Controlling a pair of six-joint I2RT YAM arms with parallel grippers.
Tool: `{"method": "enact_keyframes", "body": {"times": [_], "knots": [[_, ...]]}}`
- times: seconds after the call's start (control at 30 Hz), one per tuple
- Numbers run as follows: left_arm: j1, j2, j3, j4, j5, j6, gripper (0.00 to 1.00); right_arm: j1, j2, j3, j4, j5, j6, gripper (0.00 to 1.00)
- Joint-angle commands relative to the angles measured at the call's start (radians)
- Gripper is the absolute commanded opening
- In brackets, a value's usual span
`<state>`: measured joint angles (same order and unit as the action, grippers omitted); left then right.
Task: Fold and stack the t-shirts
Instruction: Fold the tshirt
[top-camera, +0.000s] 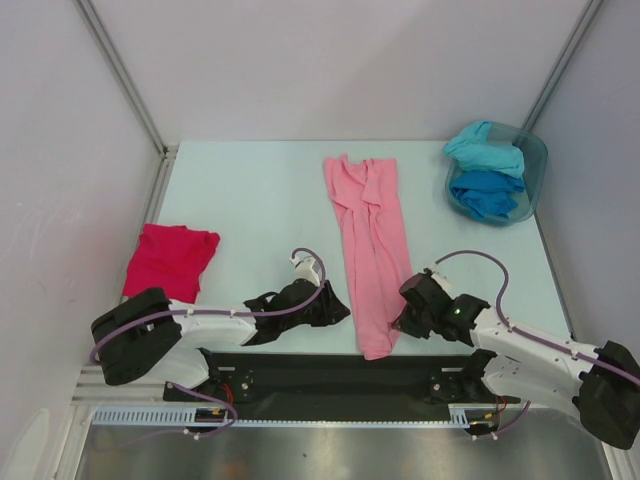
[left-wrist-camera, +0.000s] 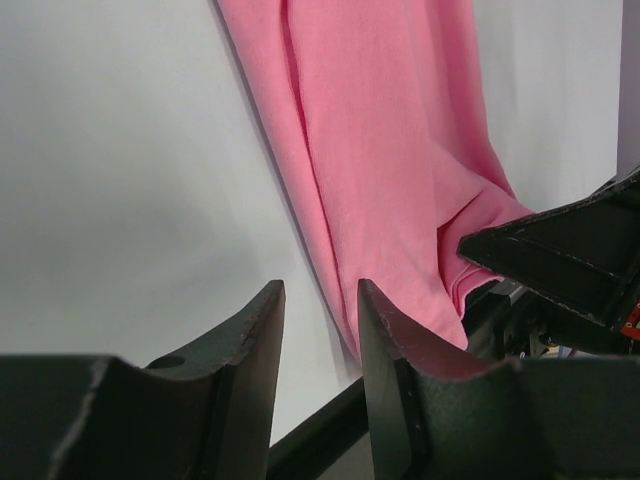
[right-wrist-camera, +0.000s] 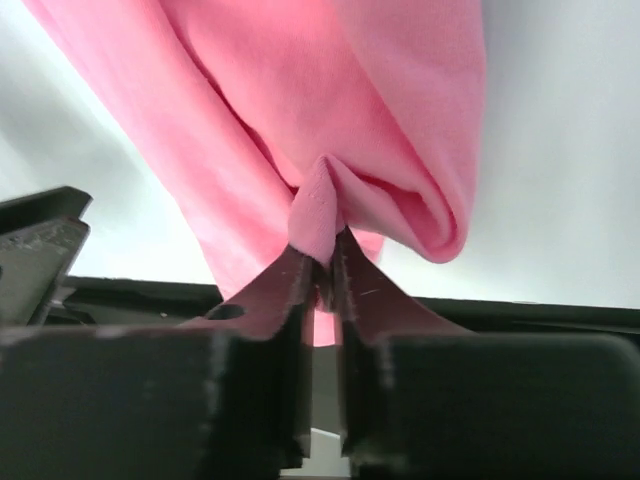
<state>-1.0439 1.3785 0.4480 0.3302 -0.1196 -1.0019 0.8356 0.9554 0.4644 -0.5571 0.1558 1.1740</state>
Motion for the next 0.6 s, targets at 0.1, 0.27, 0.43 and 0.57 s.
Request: {"method": "enact_keyframes", "body": {"times": [0.1, 0.27, 0.43, 0.57], "knots": [[0.005, -0.009, 0.008, 0.027, 0.001, 0.014, 0.4, 0.0, -0.033, 0.04, -0.029, 0.033, -0.005, 0.0], [0.005, 0.016, 0.015, 0.041, 0.011, 0.014, 0.4, 0.011, -0.05, 0.066, -0.105, 0.044, 0.004, 0.0], [0.005, 0.028, 0.027, 0.046, 0.014, 0.017, 0.39, 0.04, -0.113, 0.037, -0.205, 0.054, 0.075, 0.0], [0.005, 0.043, 0.035, 0.053, 0.023, 0.022, 0.39, 0.094, -0.182, -0.003, -0.271, 0.053, 0.147, 0.0]]}}
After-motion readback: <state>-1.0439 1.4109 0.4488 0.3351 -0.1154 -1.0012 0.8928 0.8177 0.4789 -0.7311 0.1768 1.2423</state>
